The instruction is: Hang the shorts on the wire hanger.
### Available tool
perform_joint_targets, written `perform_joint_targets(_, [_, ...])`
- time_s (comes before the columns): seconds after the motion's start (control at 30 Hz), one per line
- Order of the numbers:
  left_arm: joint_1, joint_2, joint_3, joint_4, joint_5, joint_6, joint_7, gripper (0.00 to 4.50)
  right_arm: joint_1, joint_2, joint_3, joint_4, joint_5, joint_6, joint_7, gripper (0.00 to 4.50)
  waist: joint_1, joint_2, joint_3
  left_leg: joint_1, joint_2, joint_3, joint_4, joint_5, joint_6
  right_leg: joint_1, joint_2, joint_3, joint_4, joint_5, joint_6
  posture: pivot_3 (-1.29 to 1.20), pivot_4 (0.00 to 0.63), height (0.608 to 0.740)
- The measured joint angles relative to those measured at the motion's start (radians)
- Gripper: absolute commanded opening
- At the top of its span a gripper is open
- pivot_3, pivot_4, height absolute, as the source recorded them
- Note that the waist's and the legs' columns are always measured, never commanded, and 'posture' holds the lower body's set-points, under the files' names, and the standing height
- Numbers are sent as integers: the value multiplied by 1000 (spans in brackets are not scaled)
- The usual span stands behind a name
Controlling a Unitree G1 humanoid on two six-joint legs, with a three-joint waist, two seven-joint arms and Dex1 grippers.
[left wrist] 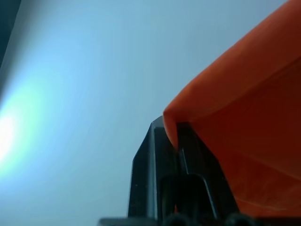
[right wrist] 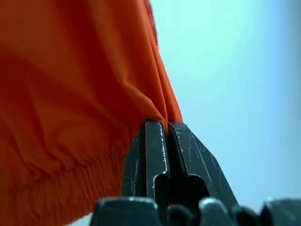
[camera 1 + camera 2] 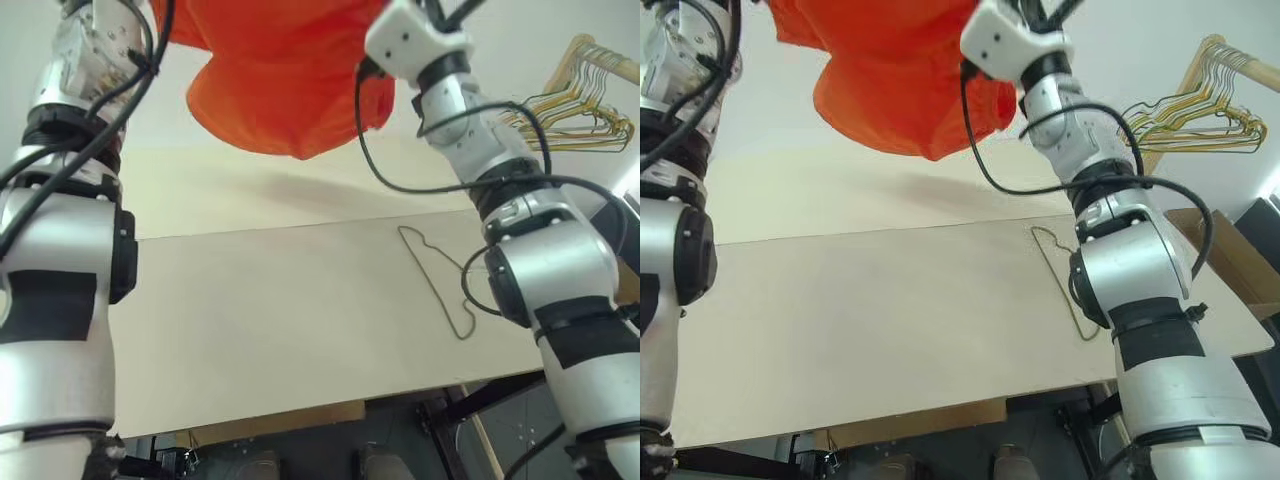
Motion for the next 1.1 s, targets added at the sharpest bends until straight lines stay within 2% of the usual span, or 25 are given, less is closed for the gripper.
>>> perform_joint_targets(0.03, [87,23,1,-24,-15,-77,-67,33,64,-28,30,1,-27,-52,20,0,0,2,-1,8,0,1,-1,-1,2,7,0,0,-3,0,0,67,0,740])
perform_joint_targets(0.07, [166,33,0,-35,-25,-128,-124,33,115,-42,54,7,-46,-89,41,0,-1,2,-1,8,0,1,0,-2,3,7,-2,0,-3,-1,0,67,0,740])
perform_joint_targets(0.17, [429,55,40,-193,-162,-186,-325,33,215,-55,101,8,-75,-179,116,0,-17,2,-1,-2,0,0,4,2,2,-1,-2,1,4,3,0,71,0,740])
perform_joint_targets(0.23, [706,98,80,-456,-332,-158,-519,33,281,-91,124,2,-83,-261,188,0,-31,2,-1,-2,1,-2,5,2,2,-2,-3,2,4,2,1,75,0,740])
perform_joint_targets(0.27, [907,153,98,-651,-446,-101,-635,33,321,-104,131,-6,-81,-319,249,0,-53,2,-2,-2,2,-6,3,2,2,-4,-4,3,3,2,1,77,0,740])
perform_joint_targets(0.4, [1321,303,151,-1073,-689,100,-897,33,447,-121,165,-18,-63,-465,445,0,-87,2,-2,-3,2,-10,3,0,4,-4,-5,3,2,1,2,87,0,740])
perform_joint_targets(0.47, [1420,389,222,-1200,-772,191,-989,33,496,-112,168,-35,-38,-516,537,0,-84,2,-1,0,2,-11,3,-1,6,0,-5,2,2,1,2,91,0,740])
perform_joint_targets(0.5, [1467,440,274,-1262,-811,233,-1038,33,515,-109,168,-55,-19,-544,587,0,-81,2,-1,4,1,-11,3,-6,15,3,-6,2,0,1,2,91,0,740])
perform_joint_targets(0.63, [1652,562,401,-1394,-870,321,-1222,33,549,-115,169,-123,18,-595,714,0,-68,4,1,36,0,-8,2,-7,19,36,-8,2,-2,0,2,88,0,740])
perform_joint_targets(0.7, [1775,600,445,-1454,-870,344,-1331,33,569,-129,177,-156,14,-604,740,0,-57,3,1,48,0,-6,2,-8,19,46,-9,1,-3,-3,-1,80,0,740])
perform_joint_targets(0.73, [1842,607,478,-1496,-870,360,-1383,33,577,-133,187,-177,6,-608,745,0,-52,3,1,50,1,-5,2,-8,19,48,-10,1,-3,-6,-6,75,0,740])
perform_joint_targets(0.87, [1997,608,578,-1680,-870,465,-1490,33,593,-146,208,-235,-54,-615,729,0,-35,2,1,49,1,-5,1,-7,18,46,-10,2,-1,-7,-8,63,0,740])
perform_joint_targets(0.97, [2044,582,607,-1806,-855,540,-1490,33,601,-171,208,-264,-76,-615,716,0,-27,2,1,48,0,-4,1,-8,19,44,-10,3,-1,-7,-5,54,0,740])
perform_joint_targets(1.1, [2046,534,593,-1862,-812,577,-1464,33,658,-215,208,-319,-53,-617,756,0,-19,2,1,48,0,-4,1,-9,18,45,-10,2,-2,-8,-6,48,0,740])
